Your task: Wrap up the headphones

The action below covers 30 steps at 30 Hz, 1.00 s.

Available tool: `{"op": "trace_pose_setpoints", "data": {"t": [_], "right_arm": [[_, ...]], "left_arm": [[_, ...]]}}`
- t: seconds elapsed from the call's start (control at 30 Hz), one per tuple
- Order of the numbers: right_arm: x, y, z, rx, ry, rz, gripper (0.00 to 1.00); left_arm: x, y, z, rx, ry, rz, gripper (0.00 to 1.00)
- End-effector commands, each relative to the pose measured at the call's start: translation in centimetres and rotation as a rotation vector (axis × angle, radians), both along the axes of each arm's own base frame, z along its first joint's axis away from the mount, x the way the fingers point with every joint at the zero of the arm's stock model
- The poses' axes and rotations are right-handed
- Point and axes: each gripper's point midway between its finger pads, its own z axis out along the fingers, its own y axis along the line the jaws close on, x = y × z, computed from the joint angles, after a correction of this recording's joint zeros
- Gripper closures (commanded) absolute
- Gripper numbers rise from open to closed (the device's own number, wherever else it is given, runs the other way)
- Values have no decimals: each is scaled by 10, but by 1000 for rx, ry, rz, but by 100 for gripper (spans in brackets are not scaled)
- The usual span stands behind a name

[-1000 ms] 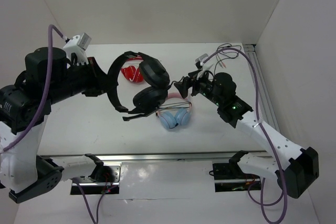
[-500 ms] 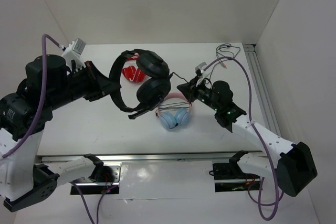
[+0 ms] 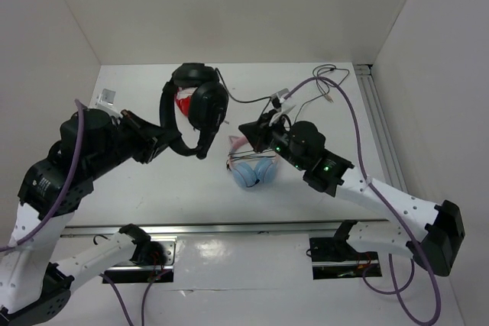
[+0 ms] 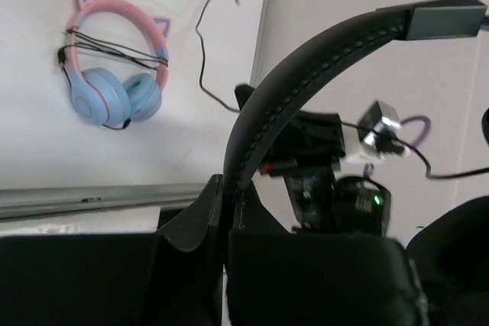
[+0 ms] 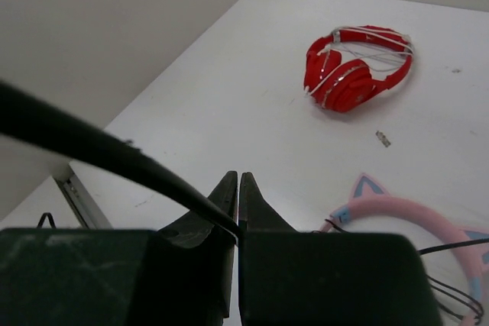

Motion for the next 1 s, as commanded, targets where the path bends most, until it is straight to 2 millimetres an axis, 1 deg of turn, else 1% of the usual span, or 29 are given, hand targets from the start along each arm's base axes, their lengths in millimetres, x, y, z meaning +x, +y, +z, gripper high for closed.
{"op": "trace_pose_setpoints", "data": {"t": [0.0, 0.03, 0.07, 0.1, 0.13, 0.17, 0.23, 0.27, 0.3, 0.33, 0.37, 0.4, 0.43, 0.47, 0.5, 0.53, 0.57, 0.6, 0.63, 0.67, 0.7, 0.73, 0.77, 0.8, 0.83, 0.87, 0.9, 0.93, 0.97], "right_arm": [[0, 13, -2, -63, 43, -77, 100], [-2, 20, 2, -68, 44, -71, 100], [-2, 26, -12, -110, 66, -80, 100], [-8, 35, -16, -128, 72, -65, 100], [-9, 39, -15, -139, 75, -70, 100], [-6, 39, -34, -196, 98, -99, 100], [-13, 48, -39, -210, 106, -91, 100], [-15, 51, -50, -237, 123, -97, 100], [-16, 49, -57, -264, 127, -118, 100], [-24, 56, -59, -279, 125, -103, 100], [-25, 58, -68, -314, 131, -114, 100], [-35, 65, -71, -332, 127, -98, 100], [-39, 72, -73, -342, 123, -91, 100], [-44, 74, -73, -350, 112, -82, 100], [-54, 84, -74, -363, 105, -62, 100], [-59, 90, -68, -369, 94, -45, 100], [-61, 95, -73, -390, 95, -43, 100], [-65, 100, -74, -405, 97, -31, 100], [-71, 107, -72, -408, 86, -11, 100], [-74, 113, -66, -404, 82, 0, 100], [-78, 118, -65, -402, 80, 10, 100], [-87, 125, -65, -404, 75, 33, 100], [-91, 132, -60, -393, 70, 45, 100], [-95, 134, -56, -390, 67, 55, 100], [-105, 141, -58, -410, 63, 90, 100], [-110, 145, -53, -398, 60, 108, 100], [-110, 149, -51, -393, 59, 109, 100], [-120, 155, -57, -410, 58, 151, 100], [-121, 158, -52, -396, 58, 165, 100]], "left_arm": [[17, 4, 25, -211, -14, 152, 100], [20, 7, 25, -214, -15, 178, 100], [26, 14, 21, -207, -16, 230, 100], [27, 18, 20, -223, -11, 255, 100], [29, 23, 18, -216, -8, 293, 100], [31, 26, 18, -220, -10, 313, 100], [34, 34, 13, -218, 20, 373, 100], [35, 44, 5, -192, 36, 431, 100], [36, 50, 7, -209, 41, 466, 100], [36, 54, 4, -206, 46, 497, 100], [37, 65, 4, -191, 37, 551, 100], [36, 72, 4, -201, 37, 585, 100], [36, 80, 7, -197, 23, 627, 100], [36, 80, 8, -193, 26, 628, 100], [34, 91, 7, -177, 25, 674, 100], [37, 93, 4, -164, 35, 699, 100], [40, 98, 0, -134, 38, 728, 100], [41, 100, 0, -140, 34, 744, 100], [43, 101, -7, -113, 47, 757, 100], [43, 103, -6, -110, 42, 766, 100], [50, 105, -10, -82, 42, 793, 100], [49, 109, -18, -42, 62, 808, 100], [51, 114, -21, -9, 60, 838, 100], [52, 117, -25, 16, 65, 853, 100], [56, 117, -31, 36, 82, 875, 100], [58, 120, -38, 70, 93, 889, 100], [58, 124, -42, 92, 87, 909, 100], [62, 125, -47, 127, 92, 917, 100], [63, 126, -58, 161, 115, 932, 100]]}}
